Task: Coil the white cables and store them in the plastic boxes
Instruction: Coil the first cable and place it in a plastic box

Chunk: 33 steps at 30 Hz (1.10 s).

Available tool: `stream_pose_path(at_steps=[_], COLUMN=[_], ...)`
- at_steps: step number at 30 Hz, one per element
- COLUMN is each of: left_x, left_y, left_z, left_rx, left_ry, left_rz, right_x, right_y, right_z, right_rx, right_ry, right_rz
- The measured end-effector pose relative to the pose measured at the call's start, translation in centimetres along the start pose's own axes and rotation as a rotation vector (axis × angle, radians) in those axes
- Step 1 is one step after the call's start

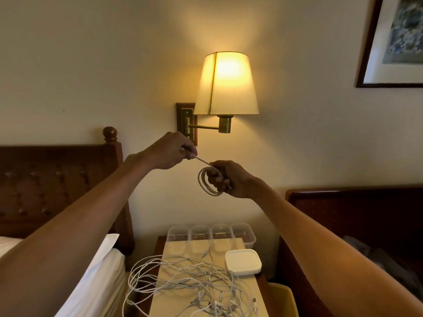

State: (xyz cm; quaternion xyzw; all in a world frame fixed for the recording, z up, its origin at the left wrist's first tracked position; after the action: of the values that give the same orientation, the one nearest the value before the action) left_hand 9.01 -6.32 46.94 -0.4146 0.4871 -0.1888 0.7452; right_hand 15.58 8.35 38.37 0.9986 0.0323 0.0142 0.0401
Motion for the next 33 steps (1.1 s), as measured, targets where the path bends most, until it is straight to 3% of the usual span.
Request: stream_pose_path(at_steps=[5,9,13,15,26,33], left_x=[0.3,0.6,1.2,1.4,1.8,1.8], left_y=[1.4,2.3,3.4,3.9,6.0,6.7], left_z=[-1.2,-0.9,-0.7,-0.5,-0.2,1.0], left_rx=[-0.148,0.181,0.726,0.839,1.119,1.195], left_ry=[0.044,-0.131,-0.352,-0.417,-0.632,-0.666], left_rz=[0.177,0.171,0.080,0.052,-0.010,-0.036], right_x=[-0.2,-0.1,0.0,0.0,0.2,0.4], right_y=[0.7,0.4,-0.3,-0.6,-1.8,-2.4], right_z=[-0.7,-1.2,-1.3,-1.2,-0.9,-1.1], right_rx=[-0.107,-0.156,-0.223,-0.256,-0.205,-0.189], right_ry=[0.002,-0.058,-0.110,-0.119,-0.228,-0.352], right_rz=[-0.055,-0.051,-0.017,0.005,0.298,0.462])
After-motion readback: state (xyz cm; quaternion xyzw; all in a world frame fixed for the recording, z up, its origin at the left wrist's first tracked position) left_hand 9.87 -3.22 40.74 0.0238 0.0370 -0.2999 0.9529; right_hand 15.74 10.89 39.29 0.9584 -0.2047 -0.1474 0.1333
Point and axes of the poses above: each hand's wrist, its own x-axis away from the middle knuckle, its own y-axis out of the palm, z = x × y, the point moved 5 cm from there along -x, towards the middle knuckle, and after that the axes turned 4 degrees about z, right-handed, at the moved point
